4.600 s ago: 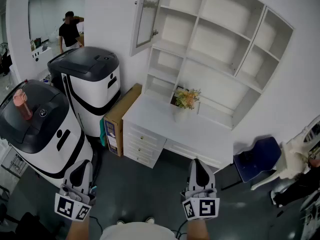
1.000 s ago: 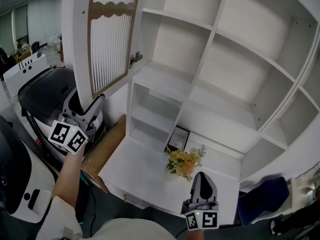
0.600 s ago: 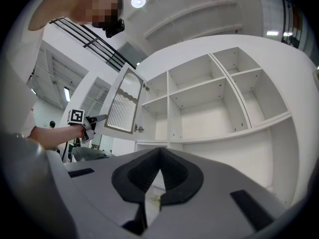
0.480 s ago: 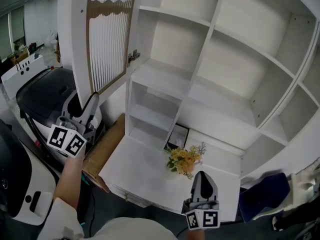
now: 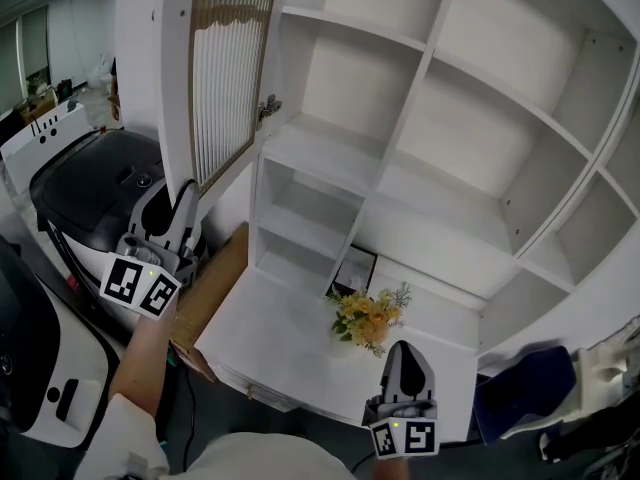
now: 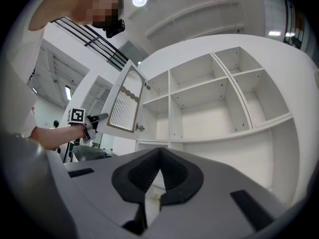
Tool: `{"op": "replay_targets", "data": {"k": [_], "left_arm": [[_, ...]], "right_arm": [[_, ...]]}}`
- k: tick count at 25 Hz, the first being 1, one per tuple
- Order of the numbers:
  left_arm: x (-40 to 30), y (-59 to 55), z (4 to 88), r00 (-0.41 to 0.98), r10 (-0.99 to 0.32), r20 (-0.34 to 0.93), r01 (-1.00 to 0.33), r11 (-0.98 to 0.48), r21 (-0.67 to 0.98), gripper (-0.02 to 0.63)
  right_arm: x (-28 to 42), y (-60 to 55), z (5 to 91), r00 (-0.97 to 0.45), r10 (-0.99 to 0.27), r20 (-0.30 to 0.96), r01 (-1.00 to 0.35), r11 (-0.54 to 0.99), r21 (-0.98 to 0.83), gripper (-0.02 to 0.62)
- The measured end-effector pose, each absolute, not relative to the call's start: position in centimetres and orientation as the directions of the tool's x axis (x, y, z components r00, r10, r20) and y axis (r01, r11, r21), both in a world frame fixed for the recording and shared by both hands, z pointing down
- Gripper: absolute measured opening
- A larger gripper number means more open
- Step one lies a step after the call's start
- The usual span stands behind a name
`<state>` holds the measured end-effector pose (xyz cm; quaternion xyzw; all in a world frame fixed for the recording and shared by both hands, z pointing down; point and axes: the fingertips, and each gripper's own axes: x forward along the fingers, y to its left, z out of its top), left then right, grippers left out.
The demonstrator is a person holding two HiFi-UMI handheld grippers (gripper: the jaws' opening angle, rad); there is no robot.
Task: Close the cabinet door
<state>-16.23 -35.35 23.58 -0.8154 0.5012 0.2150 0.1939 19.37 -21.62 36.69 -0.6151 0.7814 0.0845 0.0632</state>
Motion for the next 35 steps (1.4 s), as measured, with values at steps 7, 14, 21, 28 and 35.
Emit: {"op": "replay_targets", "data": {"k": [7, 14, 21, 28, 35], "left_arm": [[-14.9, -35.1, 23.7, 0.381, -0.751, -0.539, -0.917, -0.379, -0.121, 0.078], [-12.2, -34.8, 23.7, 0.373, -0.757, -0.537, -0.924, -0.352, -0.148, 0.084], [-9.5, -34.5, 23.7, 0.346, -0.748, -0.566, -0.934, -0.329, -0.135, 0.095], [-6.2, -34.6, 23.8, 0.364, -0.738, -0.568, -0.929, -0.333, -0.162, 0.121], [-2.8, -35.1, 23.9, 0.382, -0.734, -0.562, -0.923, -0.328, -0.200, 0.151]], "right_arm": [[20.1, -21.9, 37.0, -0.232, -0.952, -0.200, -0.973, 0.227, 0.048, -0.002], [21.0, -22.3, 37.3, -0.234, -0.951, -0.202, -0.972, 0.231, 0.037, -0.002], [21.9, -22.8, 37.1, -0.240, -0.948, -0.211, -0.971, 0.238, 0.035, -0.002], [22.9, -23.5, 37.0, -0.251, -0.945, -0.211, -0.968, 0.249, 0.035, -0.002], [24.0, -24.1, 37.4, -0.262, -0.944, -0.203, -0.965, 0.261, 0.031, -0.002]]}}
